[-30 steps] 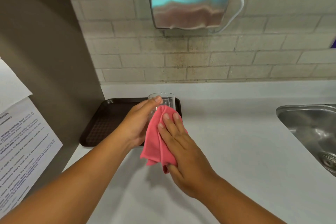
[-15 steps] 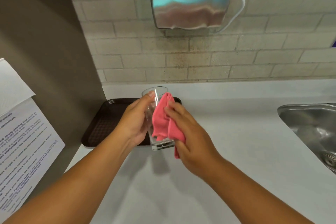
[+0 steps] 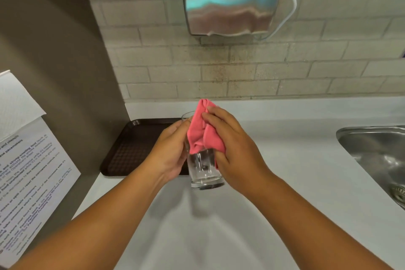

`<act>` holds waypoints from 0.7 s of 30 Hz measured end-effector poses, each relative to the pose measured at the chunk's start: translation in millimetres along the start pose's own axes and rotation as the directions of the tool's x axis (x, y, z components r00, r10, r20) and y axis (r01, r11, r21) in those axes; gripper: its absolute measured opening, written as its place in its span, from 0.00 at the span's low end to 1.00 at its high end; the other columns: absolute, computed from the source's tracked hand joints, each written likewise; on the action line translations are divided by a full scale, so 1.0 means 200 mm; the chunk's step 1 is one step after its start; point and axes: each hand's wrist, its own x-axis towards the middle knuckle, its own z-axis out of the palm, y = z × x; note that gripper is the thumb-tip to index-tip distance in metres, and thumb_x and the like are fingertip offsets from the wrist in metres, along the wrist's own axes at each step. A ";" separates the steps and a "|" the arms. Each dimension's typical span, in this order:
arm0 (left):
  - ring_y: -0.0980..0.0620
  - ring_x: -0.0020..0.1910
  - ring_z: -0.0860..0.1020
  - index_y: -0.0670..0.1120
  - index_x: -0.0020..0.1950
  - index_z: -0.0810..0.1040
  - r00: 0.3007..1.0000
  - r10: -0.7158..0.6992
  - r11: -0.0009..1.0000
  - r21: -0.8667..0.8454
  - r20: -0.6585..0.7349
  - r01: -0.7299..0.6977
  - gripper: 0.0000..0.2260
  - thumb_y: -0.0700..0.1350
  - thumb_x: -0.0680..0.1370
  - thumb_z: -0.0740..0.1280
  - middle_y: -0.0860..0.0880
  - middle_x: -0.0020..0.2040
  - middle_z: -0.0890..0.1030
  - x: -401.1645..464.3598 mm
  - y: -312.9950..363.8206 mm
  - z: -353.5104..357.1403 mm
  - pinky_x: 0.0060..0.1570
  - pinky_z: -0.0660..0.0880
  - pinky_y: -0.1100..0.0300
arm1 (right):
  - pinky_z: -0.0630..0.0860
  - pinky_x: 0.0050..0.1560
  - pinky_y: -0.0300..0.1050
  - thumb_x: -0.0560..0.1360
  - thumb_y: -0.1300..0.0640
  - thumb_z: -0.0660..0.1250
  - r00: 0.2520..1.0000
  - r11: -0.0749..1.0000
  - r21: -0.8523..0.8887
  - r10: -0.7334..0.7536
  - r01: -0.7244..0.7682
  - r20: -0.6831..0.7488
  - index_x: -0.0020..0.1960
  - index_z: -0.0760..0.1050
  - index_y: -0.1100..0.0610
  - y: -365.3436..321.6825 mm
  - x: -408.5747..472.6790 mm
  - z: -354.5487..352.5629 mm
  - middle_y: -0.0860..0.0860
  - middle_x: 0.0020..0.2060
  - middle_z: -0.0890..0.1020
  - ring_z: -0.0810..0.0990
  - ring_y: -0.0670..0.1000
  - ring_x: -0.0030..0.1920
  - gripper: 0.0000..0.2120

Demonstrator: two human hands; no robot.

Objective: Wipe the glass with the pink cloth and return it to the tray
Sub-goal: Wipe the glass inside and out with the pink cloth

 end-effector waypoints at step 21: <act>0.48 0.44 0.87 0.43 0.56 0.85 0.993 -0.007 1.000 -0.013 -0.120 0.006 0.17 0.55 0.75 0.75 0.45 0.45 0.88 -0.03 0.07 0.02 0.51 0.83 0.51 | 0.70 0.66 0.40 0.71 0.68 0.63 0.954 0.961 -0.009 -0.276 0.277 -0.114 0.55 0.75 0.49 0.03 -0.13 0.07 0.44 0.55 0.75 0.72 0.46 0.60 0.18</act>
